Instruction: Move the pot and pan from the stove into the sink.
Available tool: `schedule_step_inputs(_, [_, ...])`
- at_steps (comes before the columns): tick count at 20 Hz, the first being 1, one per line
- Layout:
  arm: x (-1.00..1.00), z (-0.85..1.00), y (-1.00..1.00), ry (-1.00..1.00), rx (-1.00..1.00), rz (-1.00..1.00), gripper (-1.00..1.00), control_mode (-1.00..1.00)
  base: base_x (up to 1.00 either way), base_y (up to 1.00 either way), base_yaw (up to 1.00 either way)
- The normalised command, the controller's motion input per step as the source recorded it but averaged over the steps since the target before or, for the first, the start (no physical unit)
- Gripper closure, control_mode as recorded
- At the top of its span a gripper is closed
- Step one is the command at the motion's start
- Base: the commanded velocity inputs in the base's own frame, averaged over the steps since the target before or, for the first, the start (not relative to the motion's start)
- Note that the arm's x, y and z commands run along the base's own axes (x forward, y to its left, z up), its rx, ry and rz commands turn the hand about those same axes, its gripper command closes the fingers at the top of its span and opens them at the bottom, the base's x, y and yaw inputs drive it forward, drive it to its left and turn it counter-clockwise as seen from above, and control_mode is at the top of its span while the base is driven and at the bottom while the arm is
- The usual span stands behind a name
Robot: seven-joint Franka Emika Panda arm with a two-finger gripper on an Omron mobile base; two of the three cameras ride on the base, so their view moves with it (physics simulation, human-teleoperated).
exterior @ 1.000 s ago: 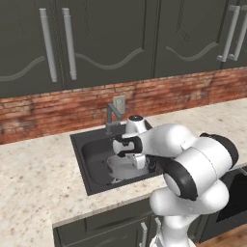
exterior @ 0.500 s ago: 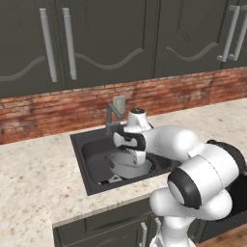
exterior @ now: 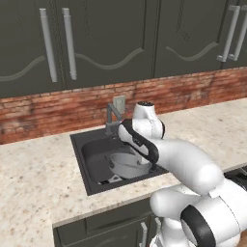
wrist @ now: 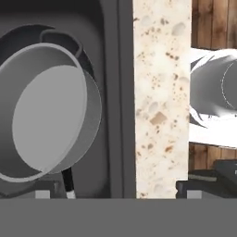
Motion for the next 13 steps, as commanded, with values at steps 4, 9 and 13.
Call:
schedule_step_inputs(4, [-0.84, 0.47, 0.0, 0.02, 0.07, -0.04, -1.0, -1.0, 0.0, 0.0, 0.0])
schedule_step_inputs(9, [-0.99, 0.38, 0.0, -0.02, 0.04, -0.02, -1.0, -1.0, 0.0, 0.0, 0.0])
schedule_step_inputs(13, [-1.0, 0.0, -0.05, -0.22, 0.0, 0.0, -1.0, -1.0, 0.0, 0.0, 0.0])
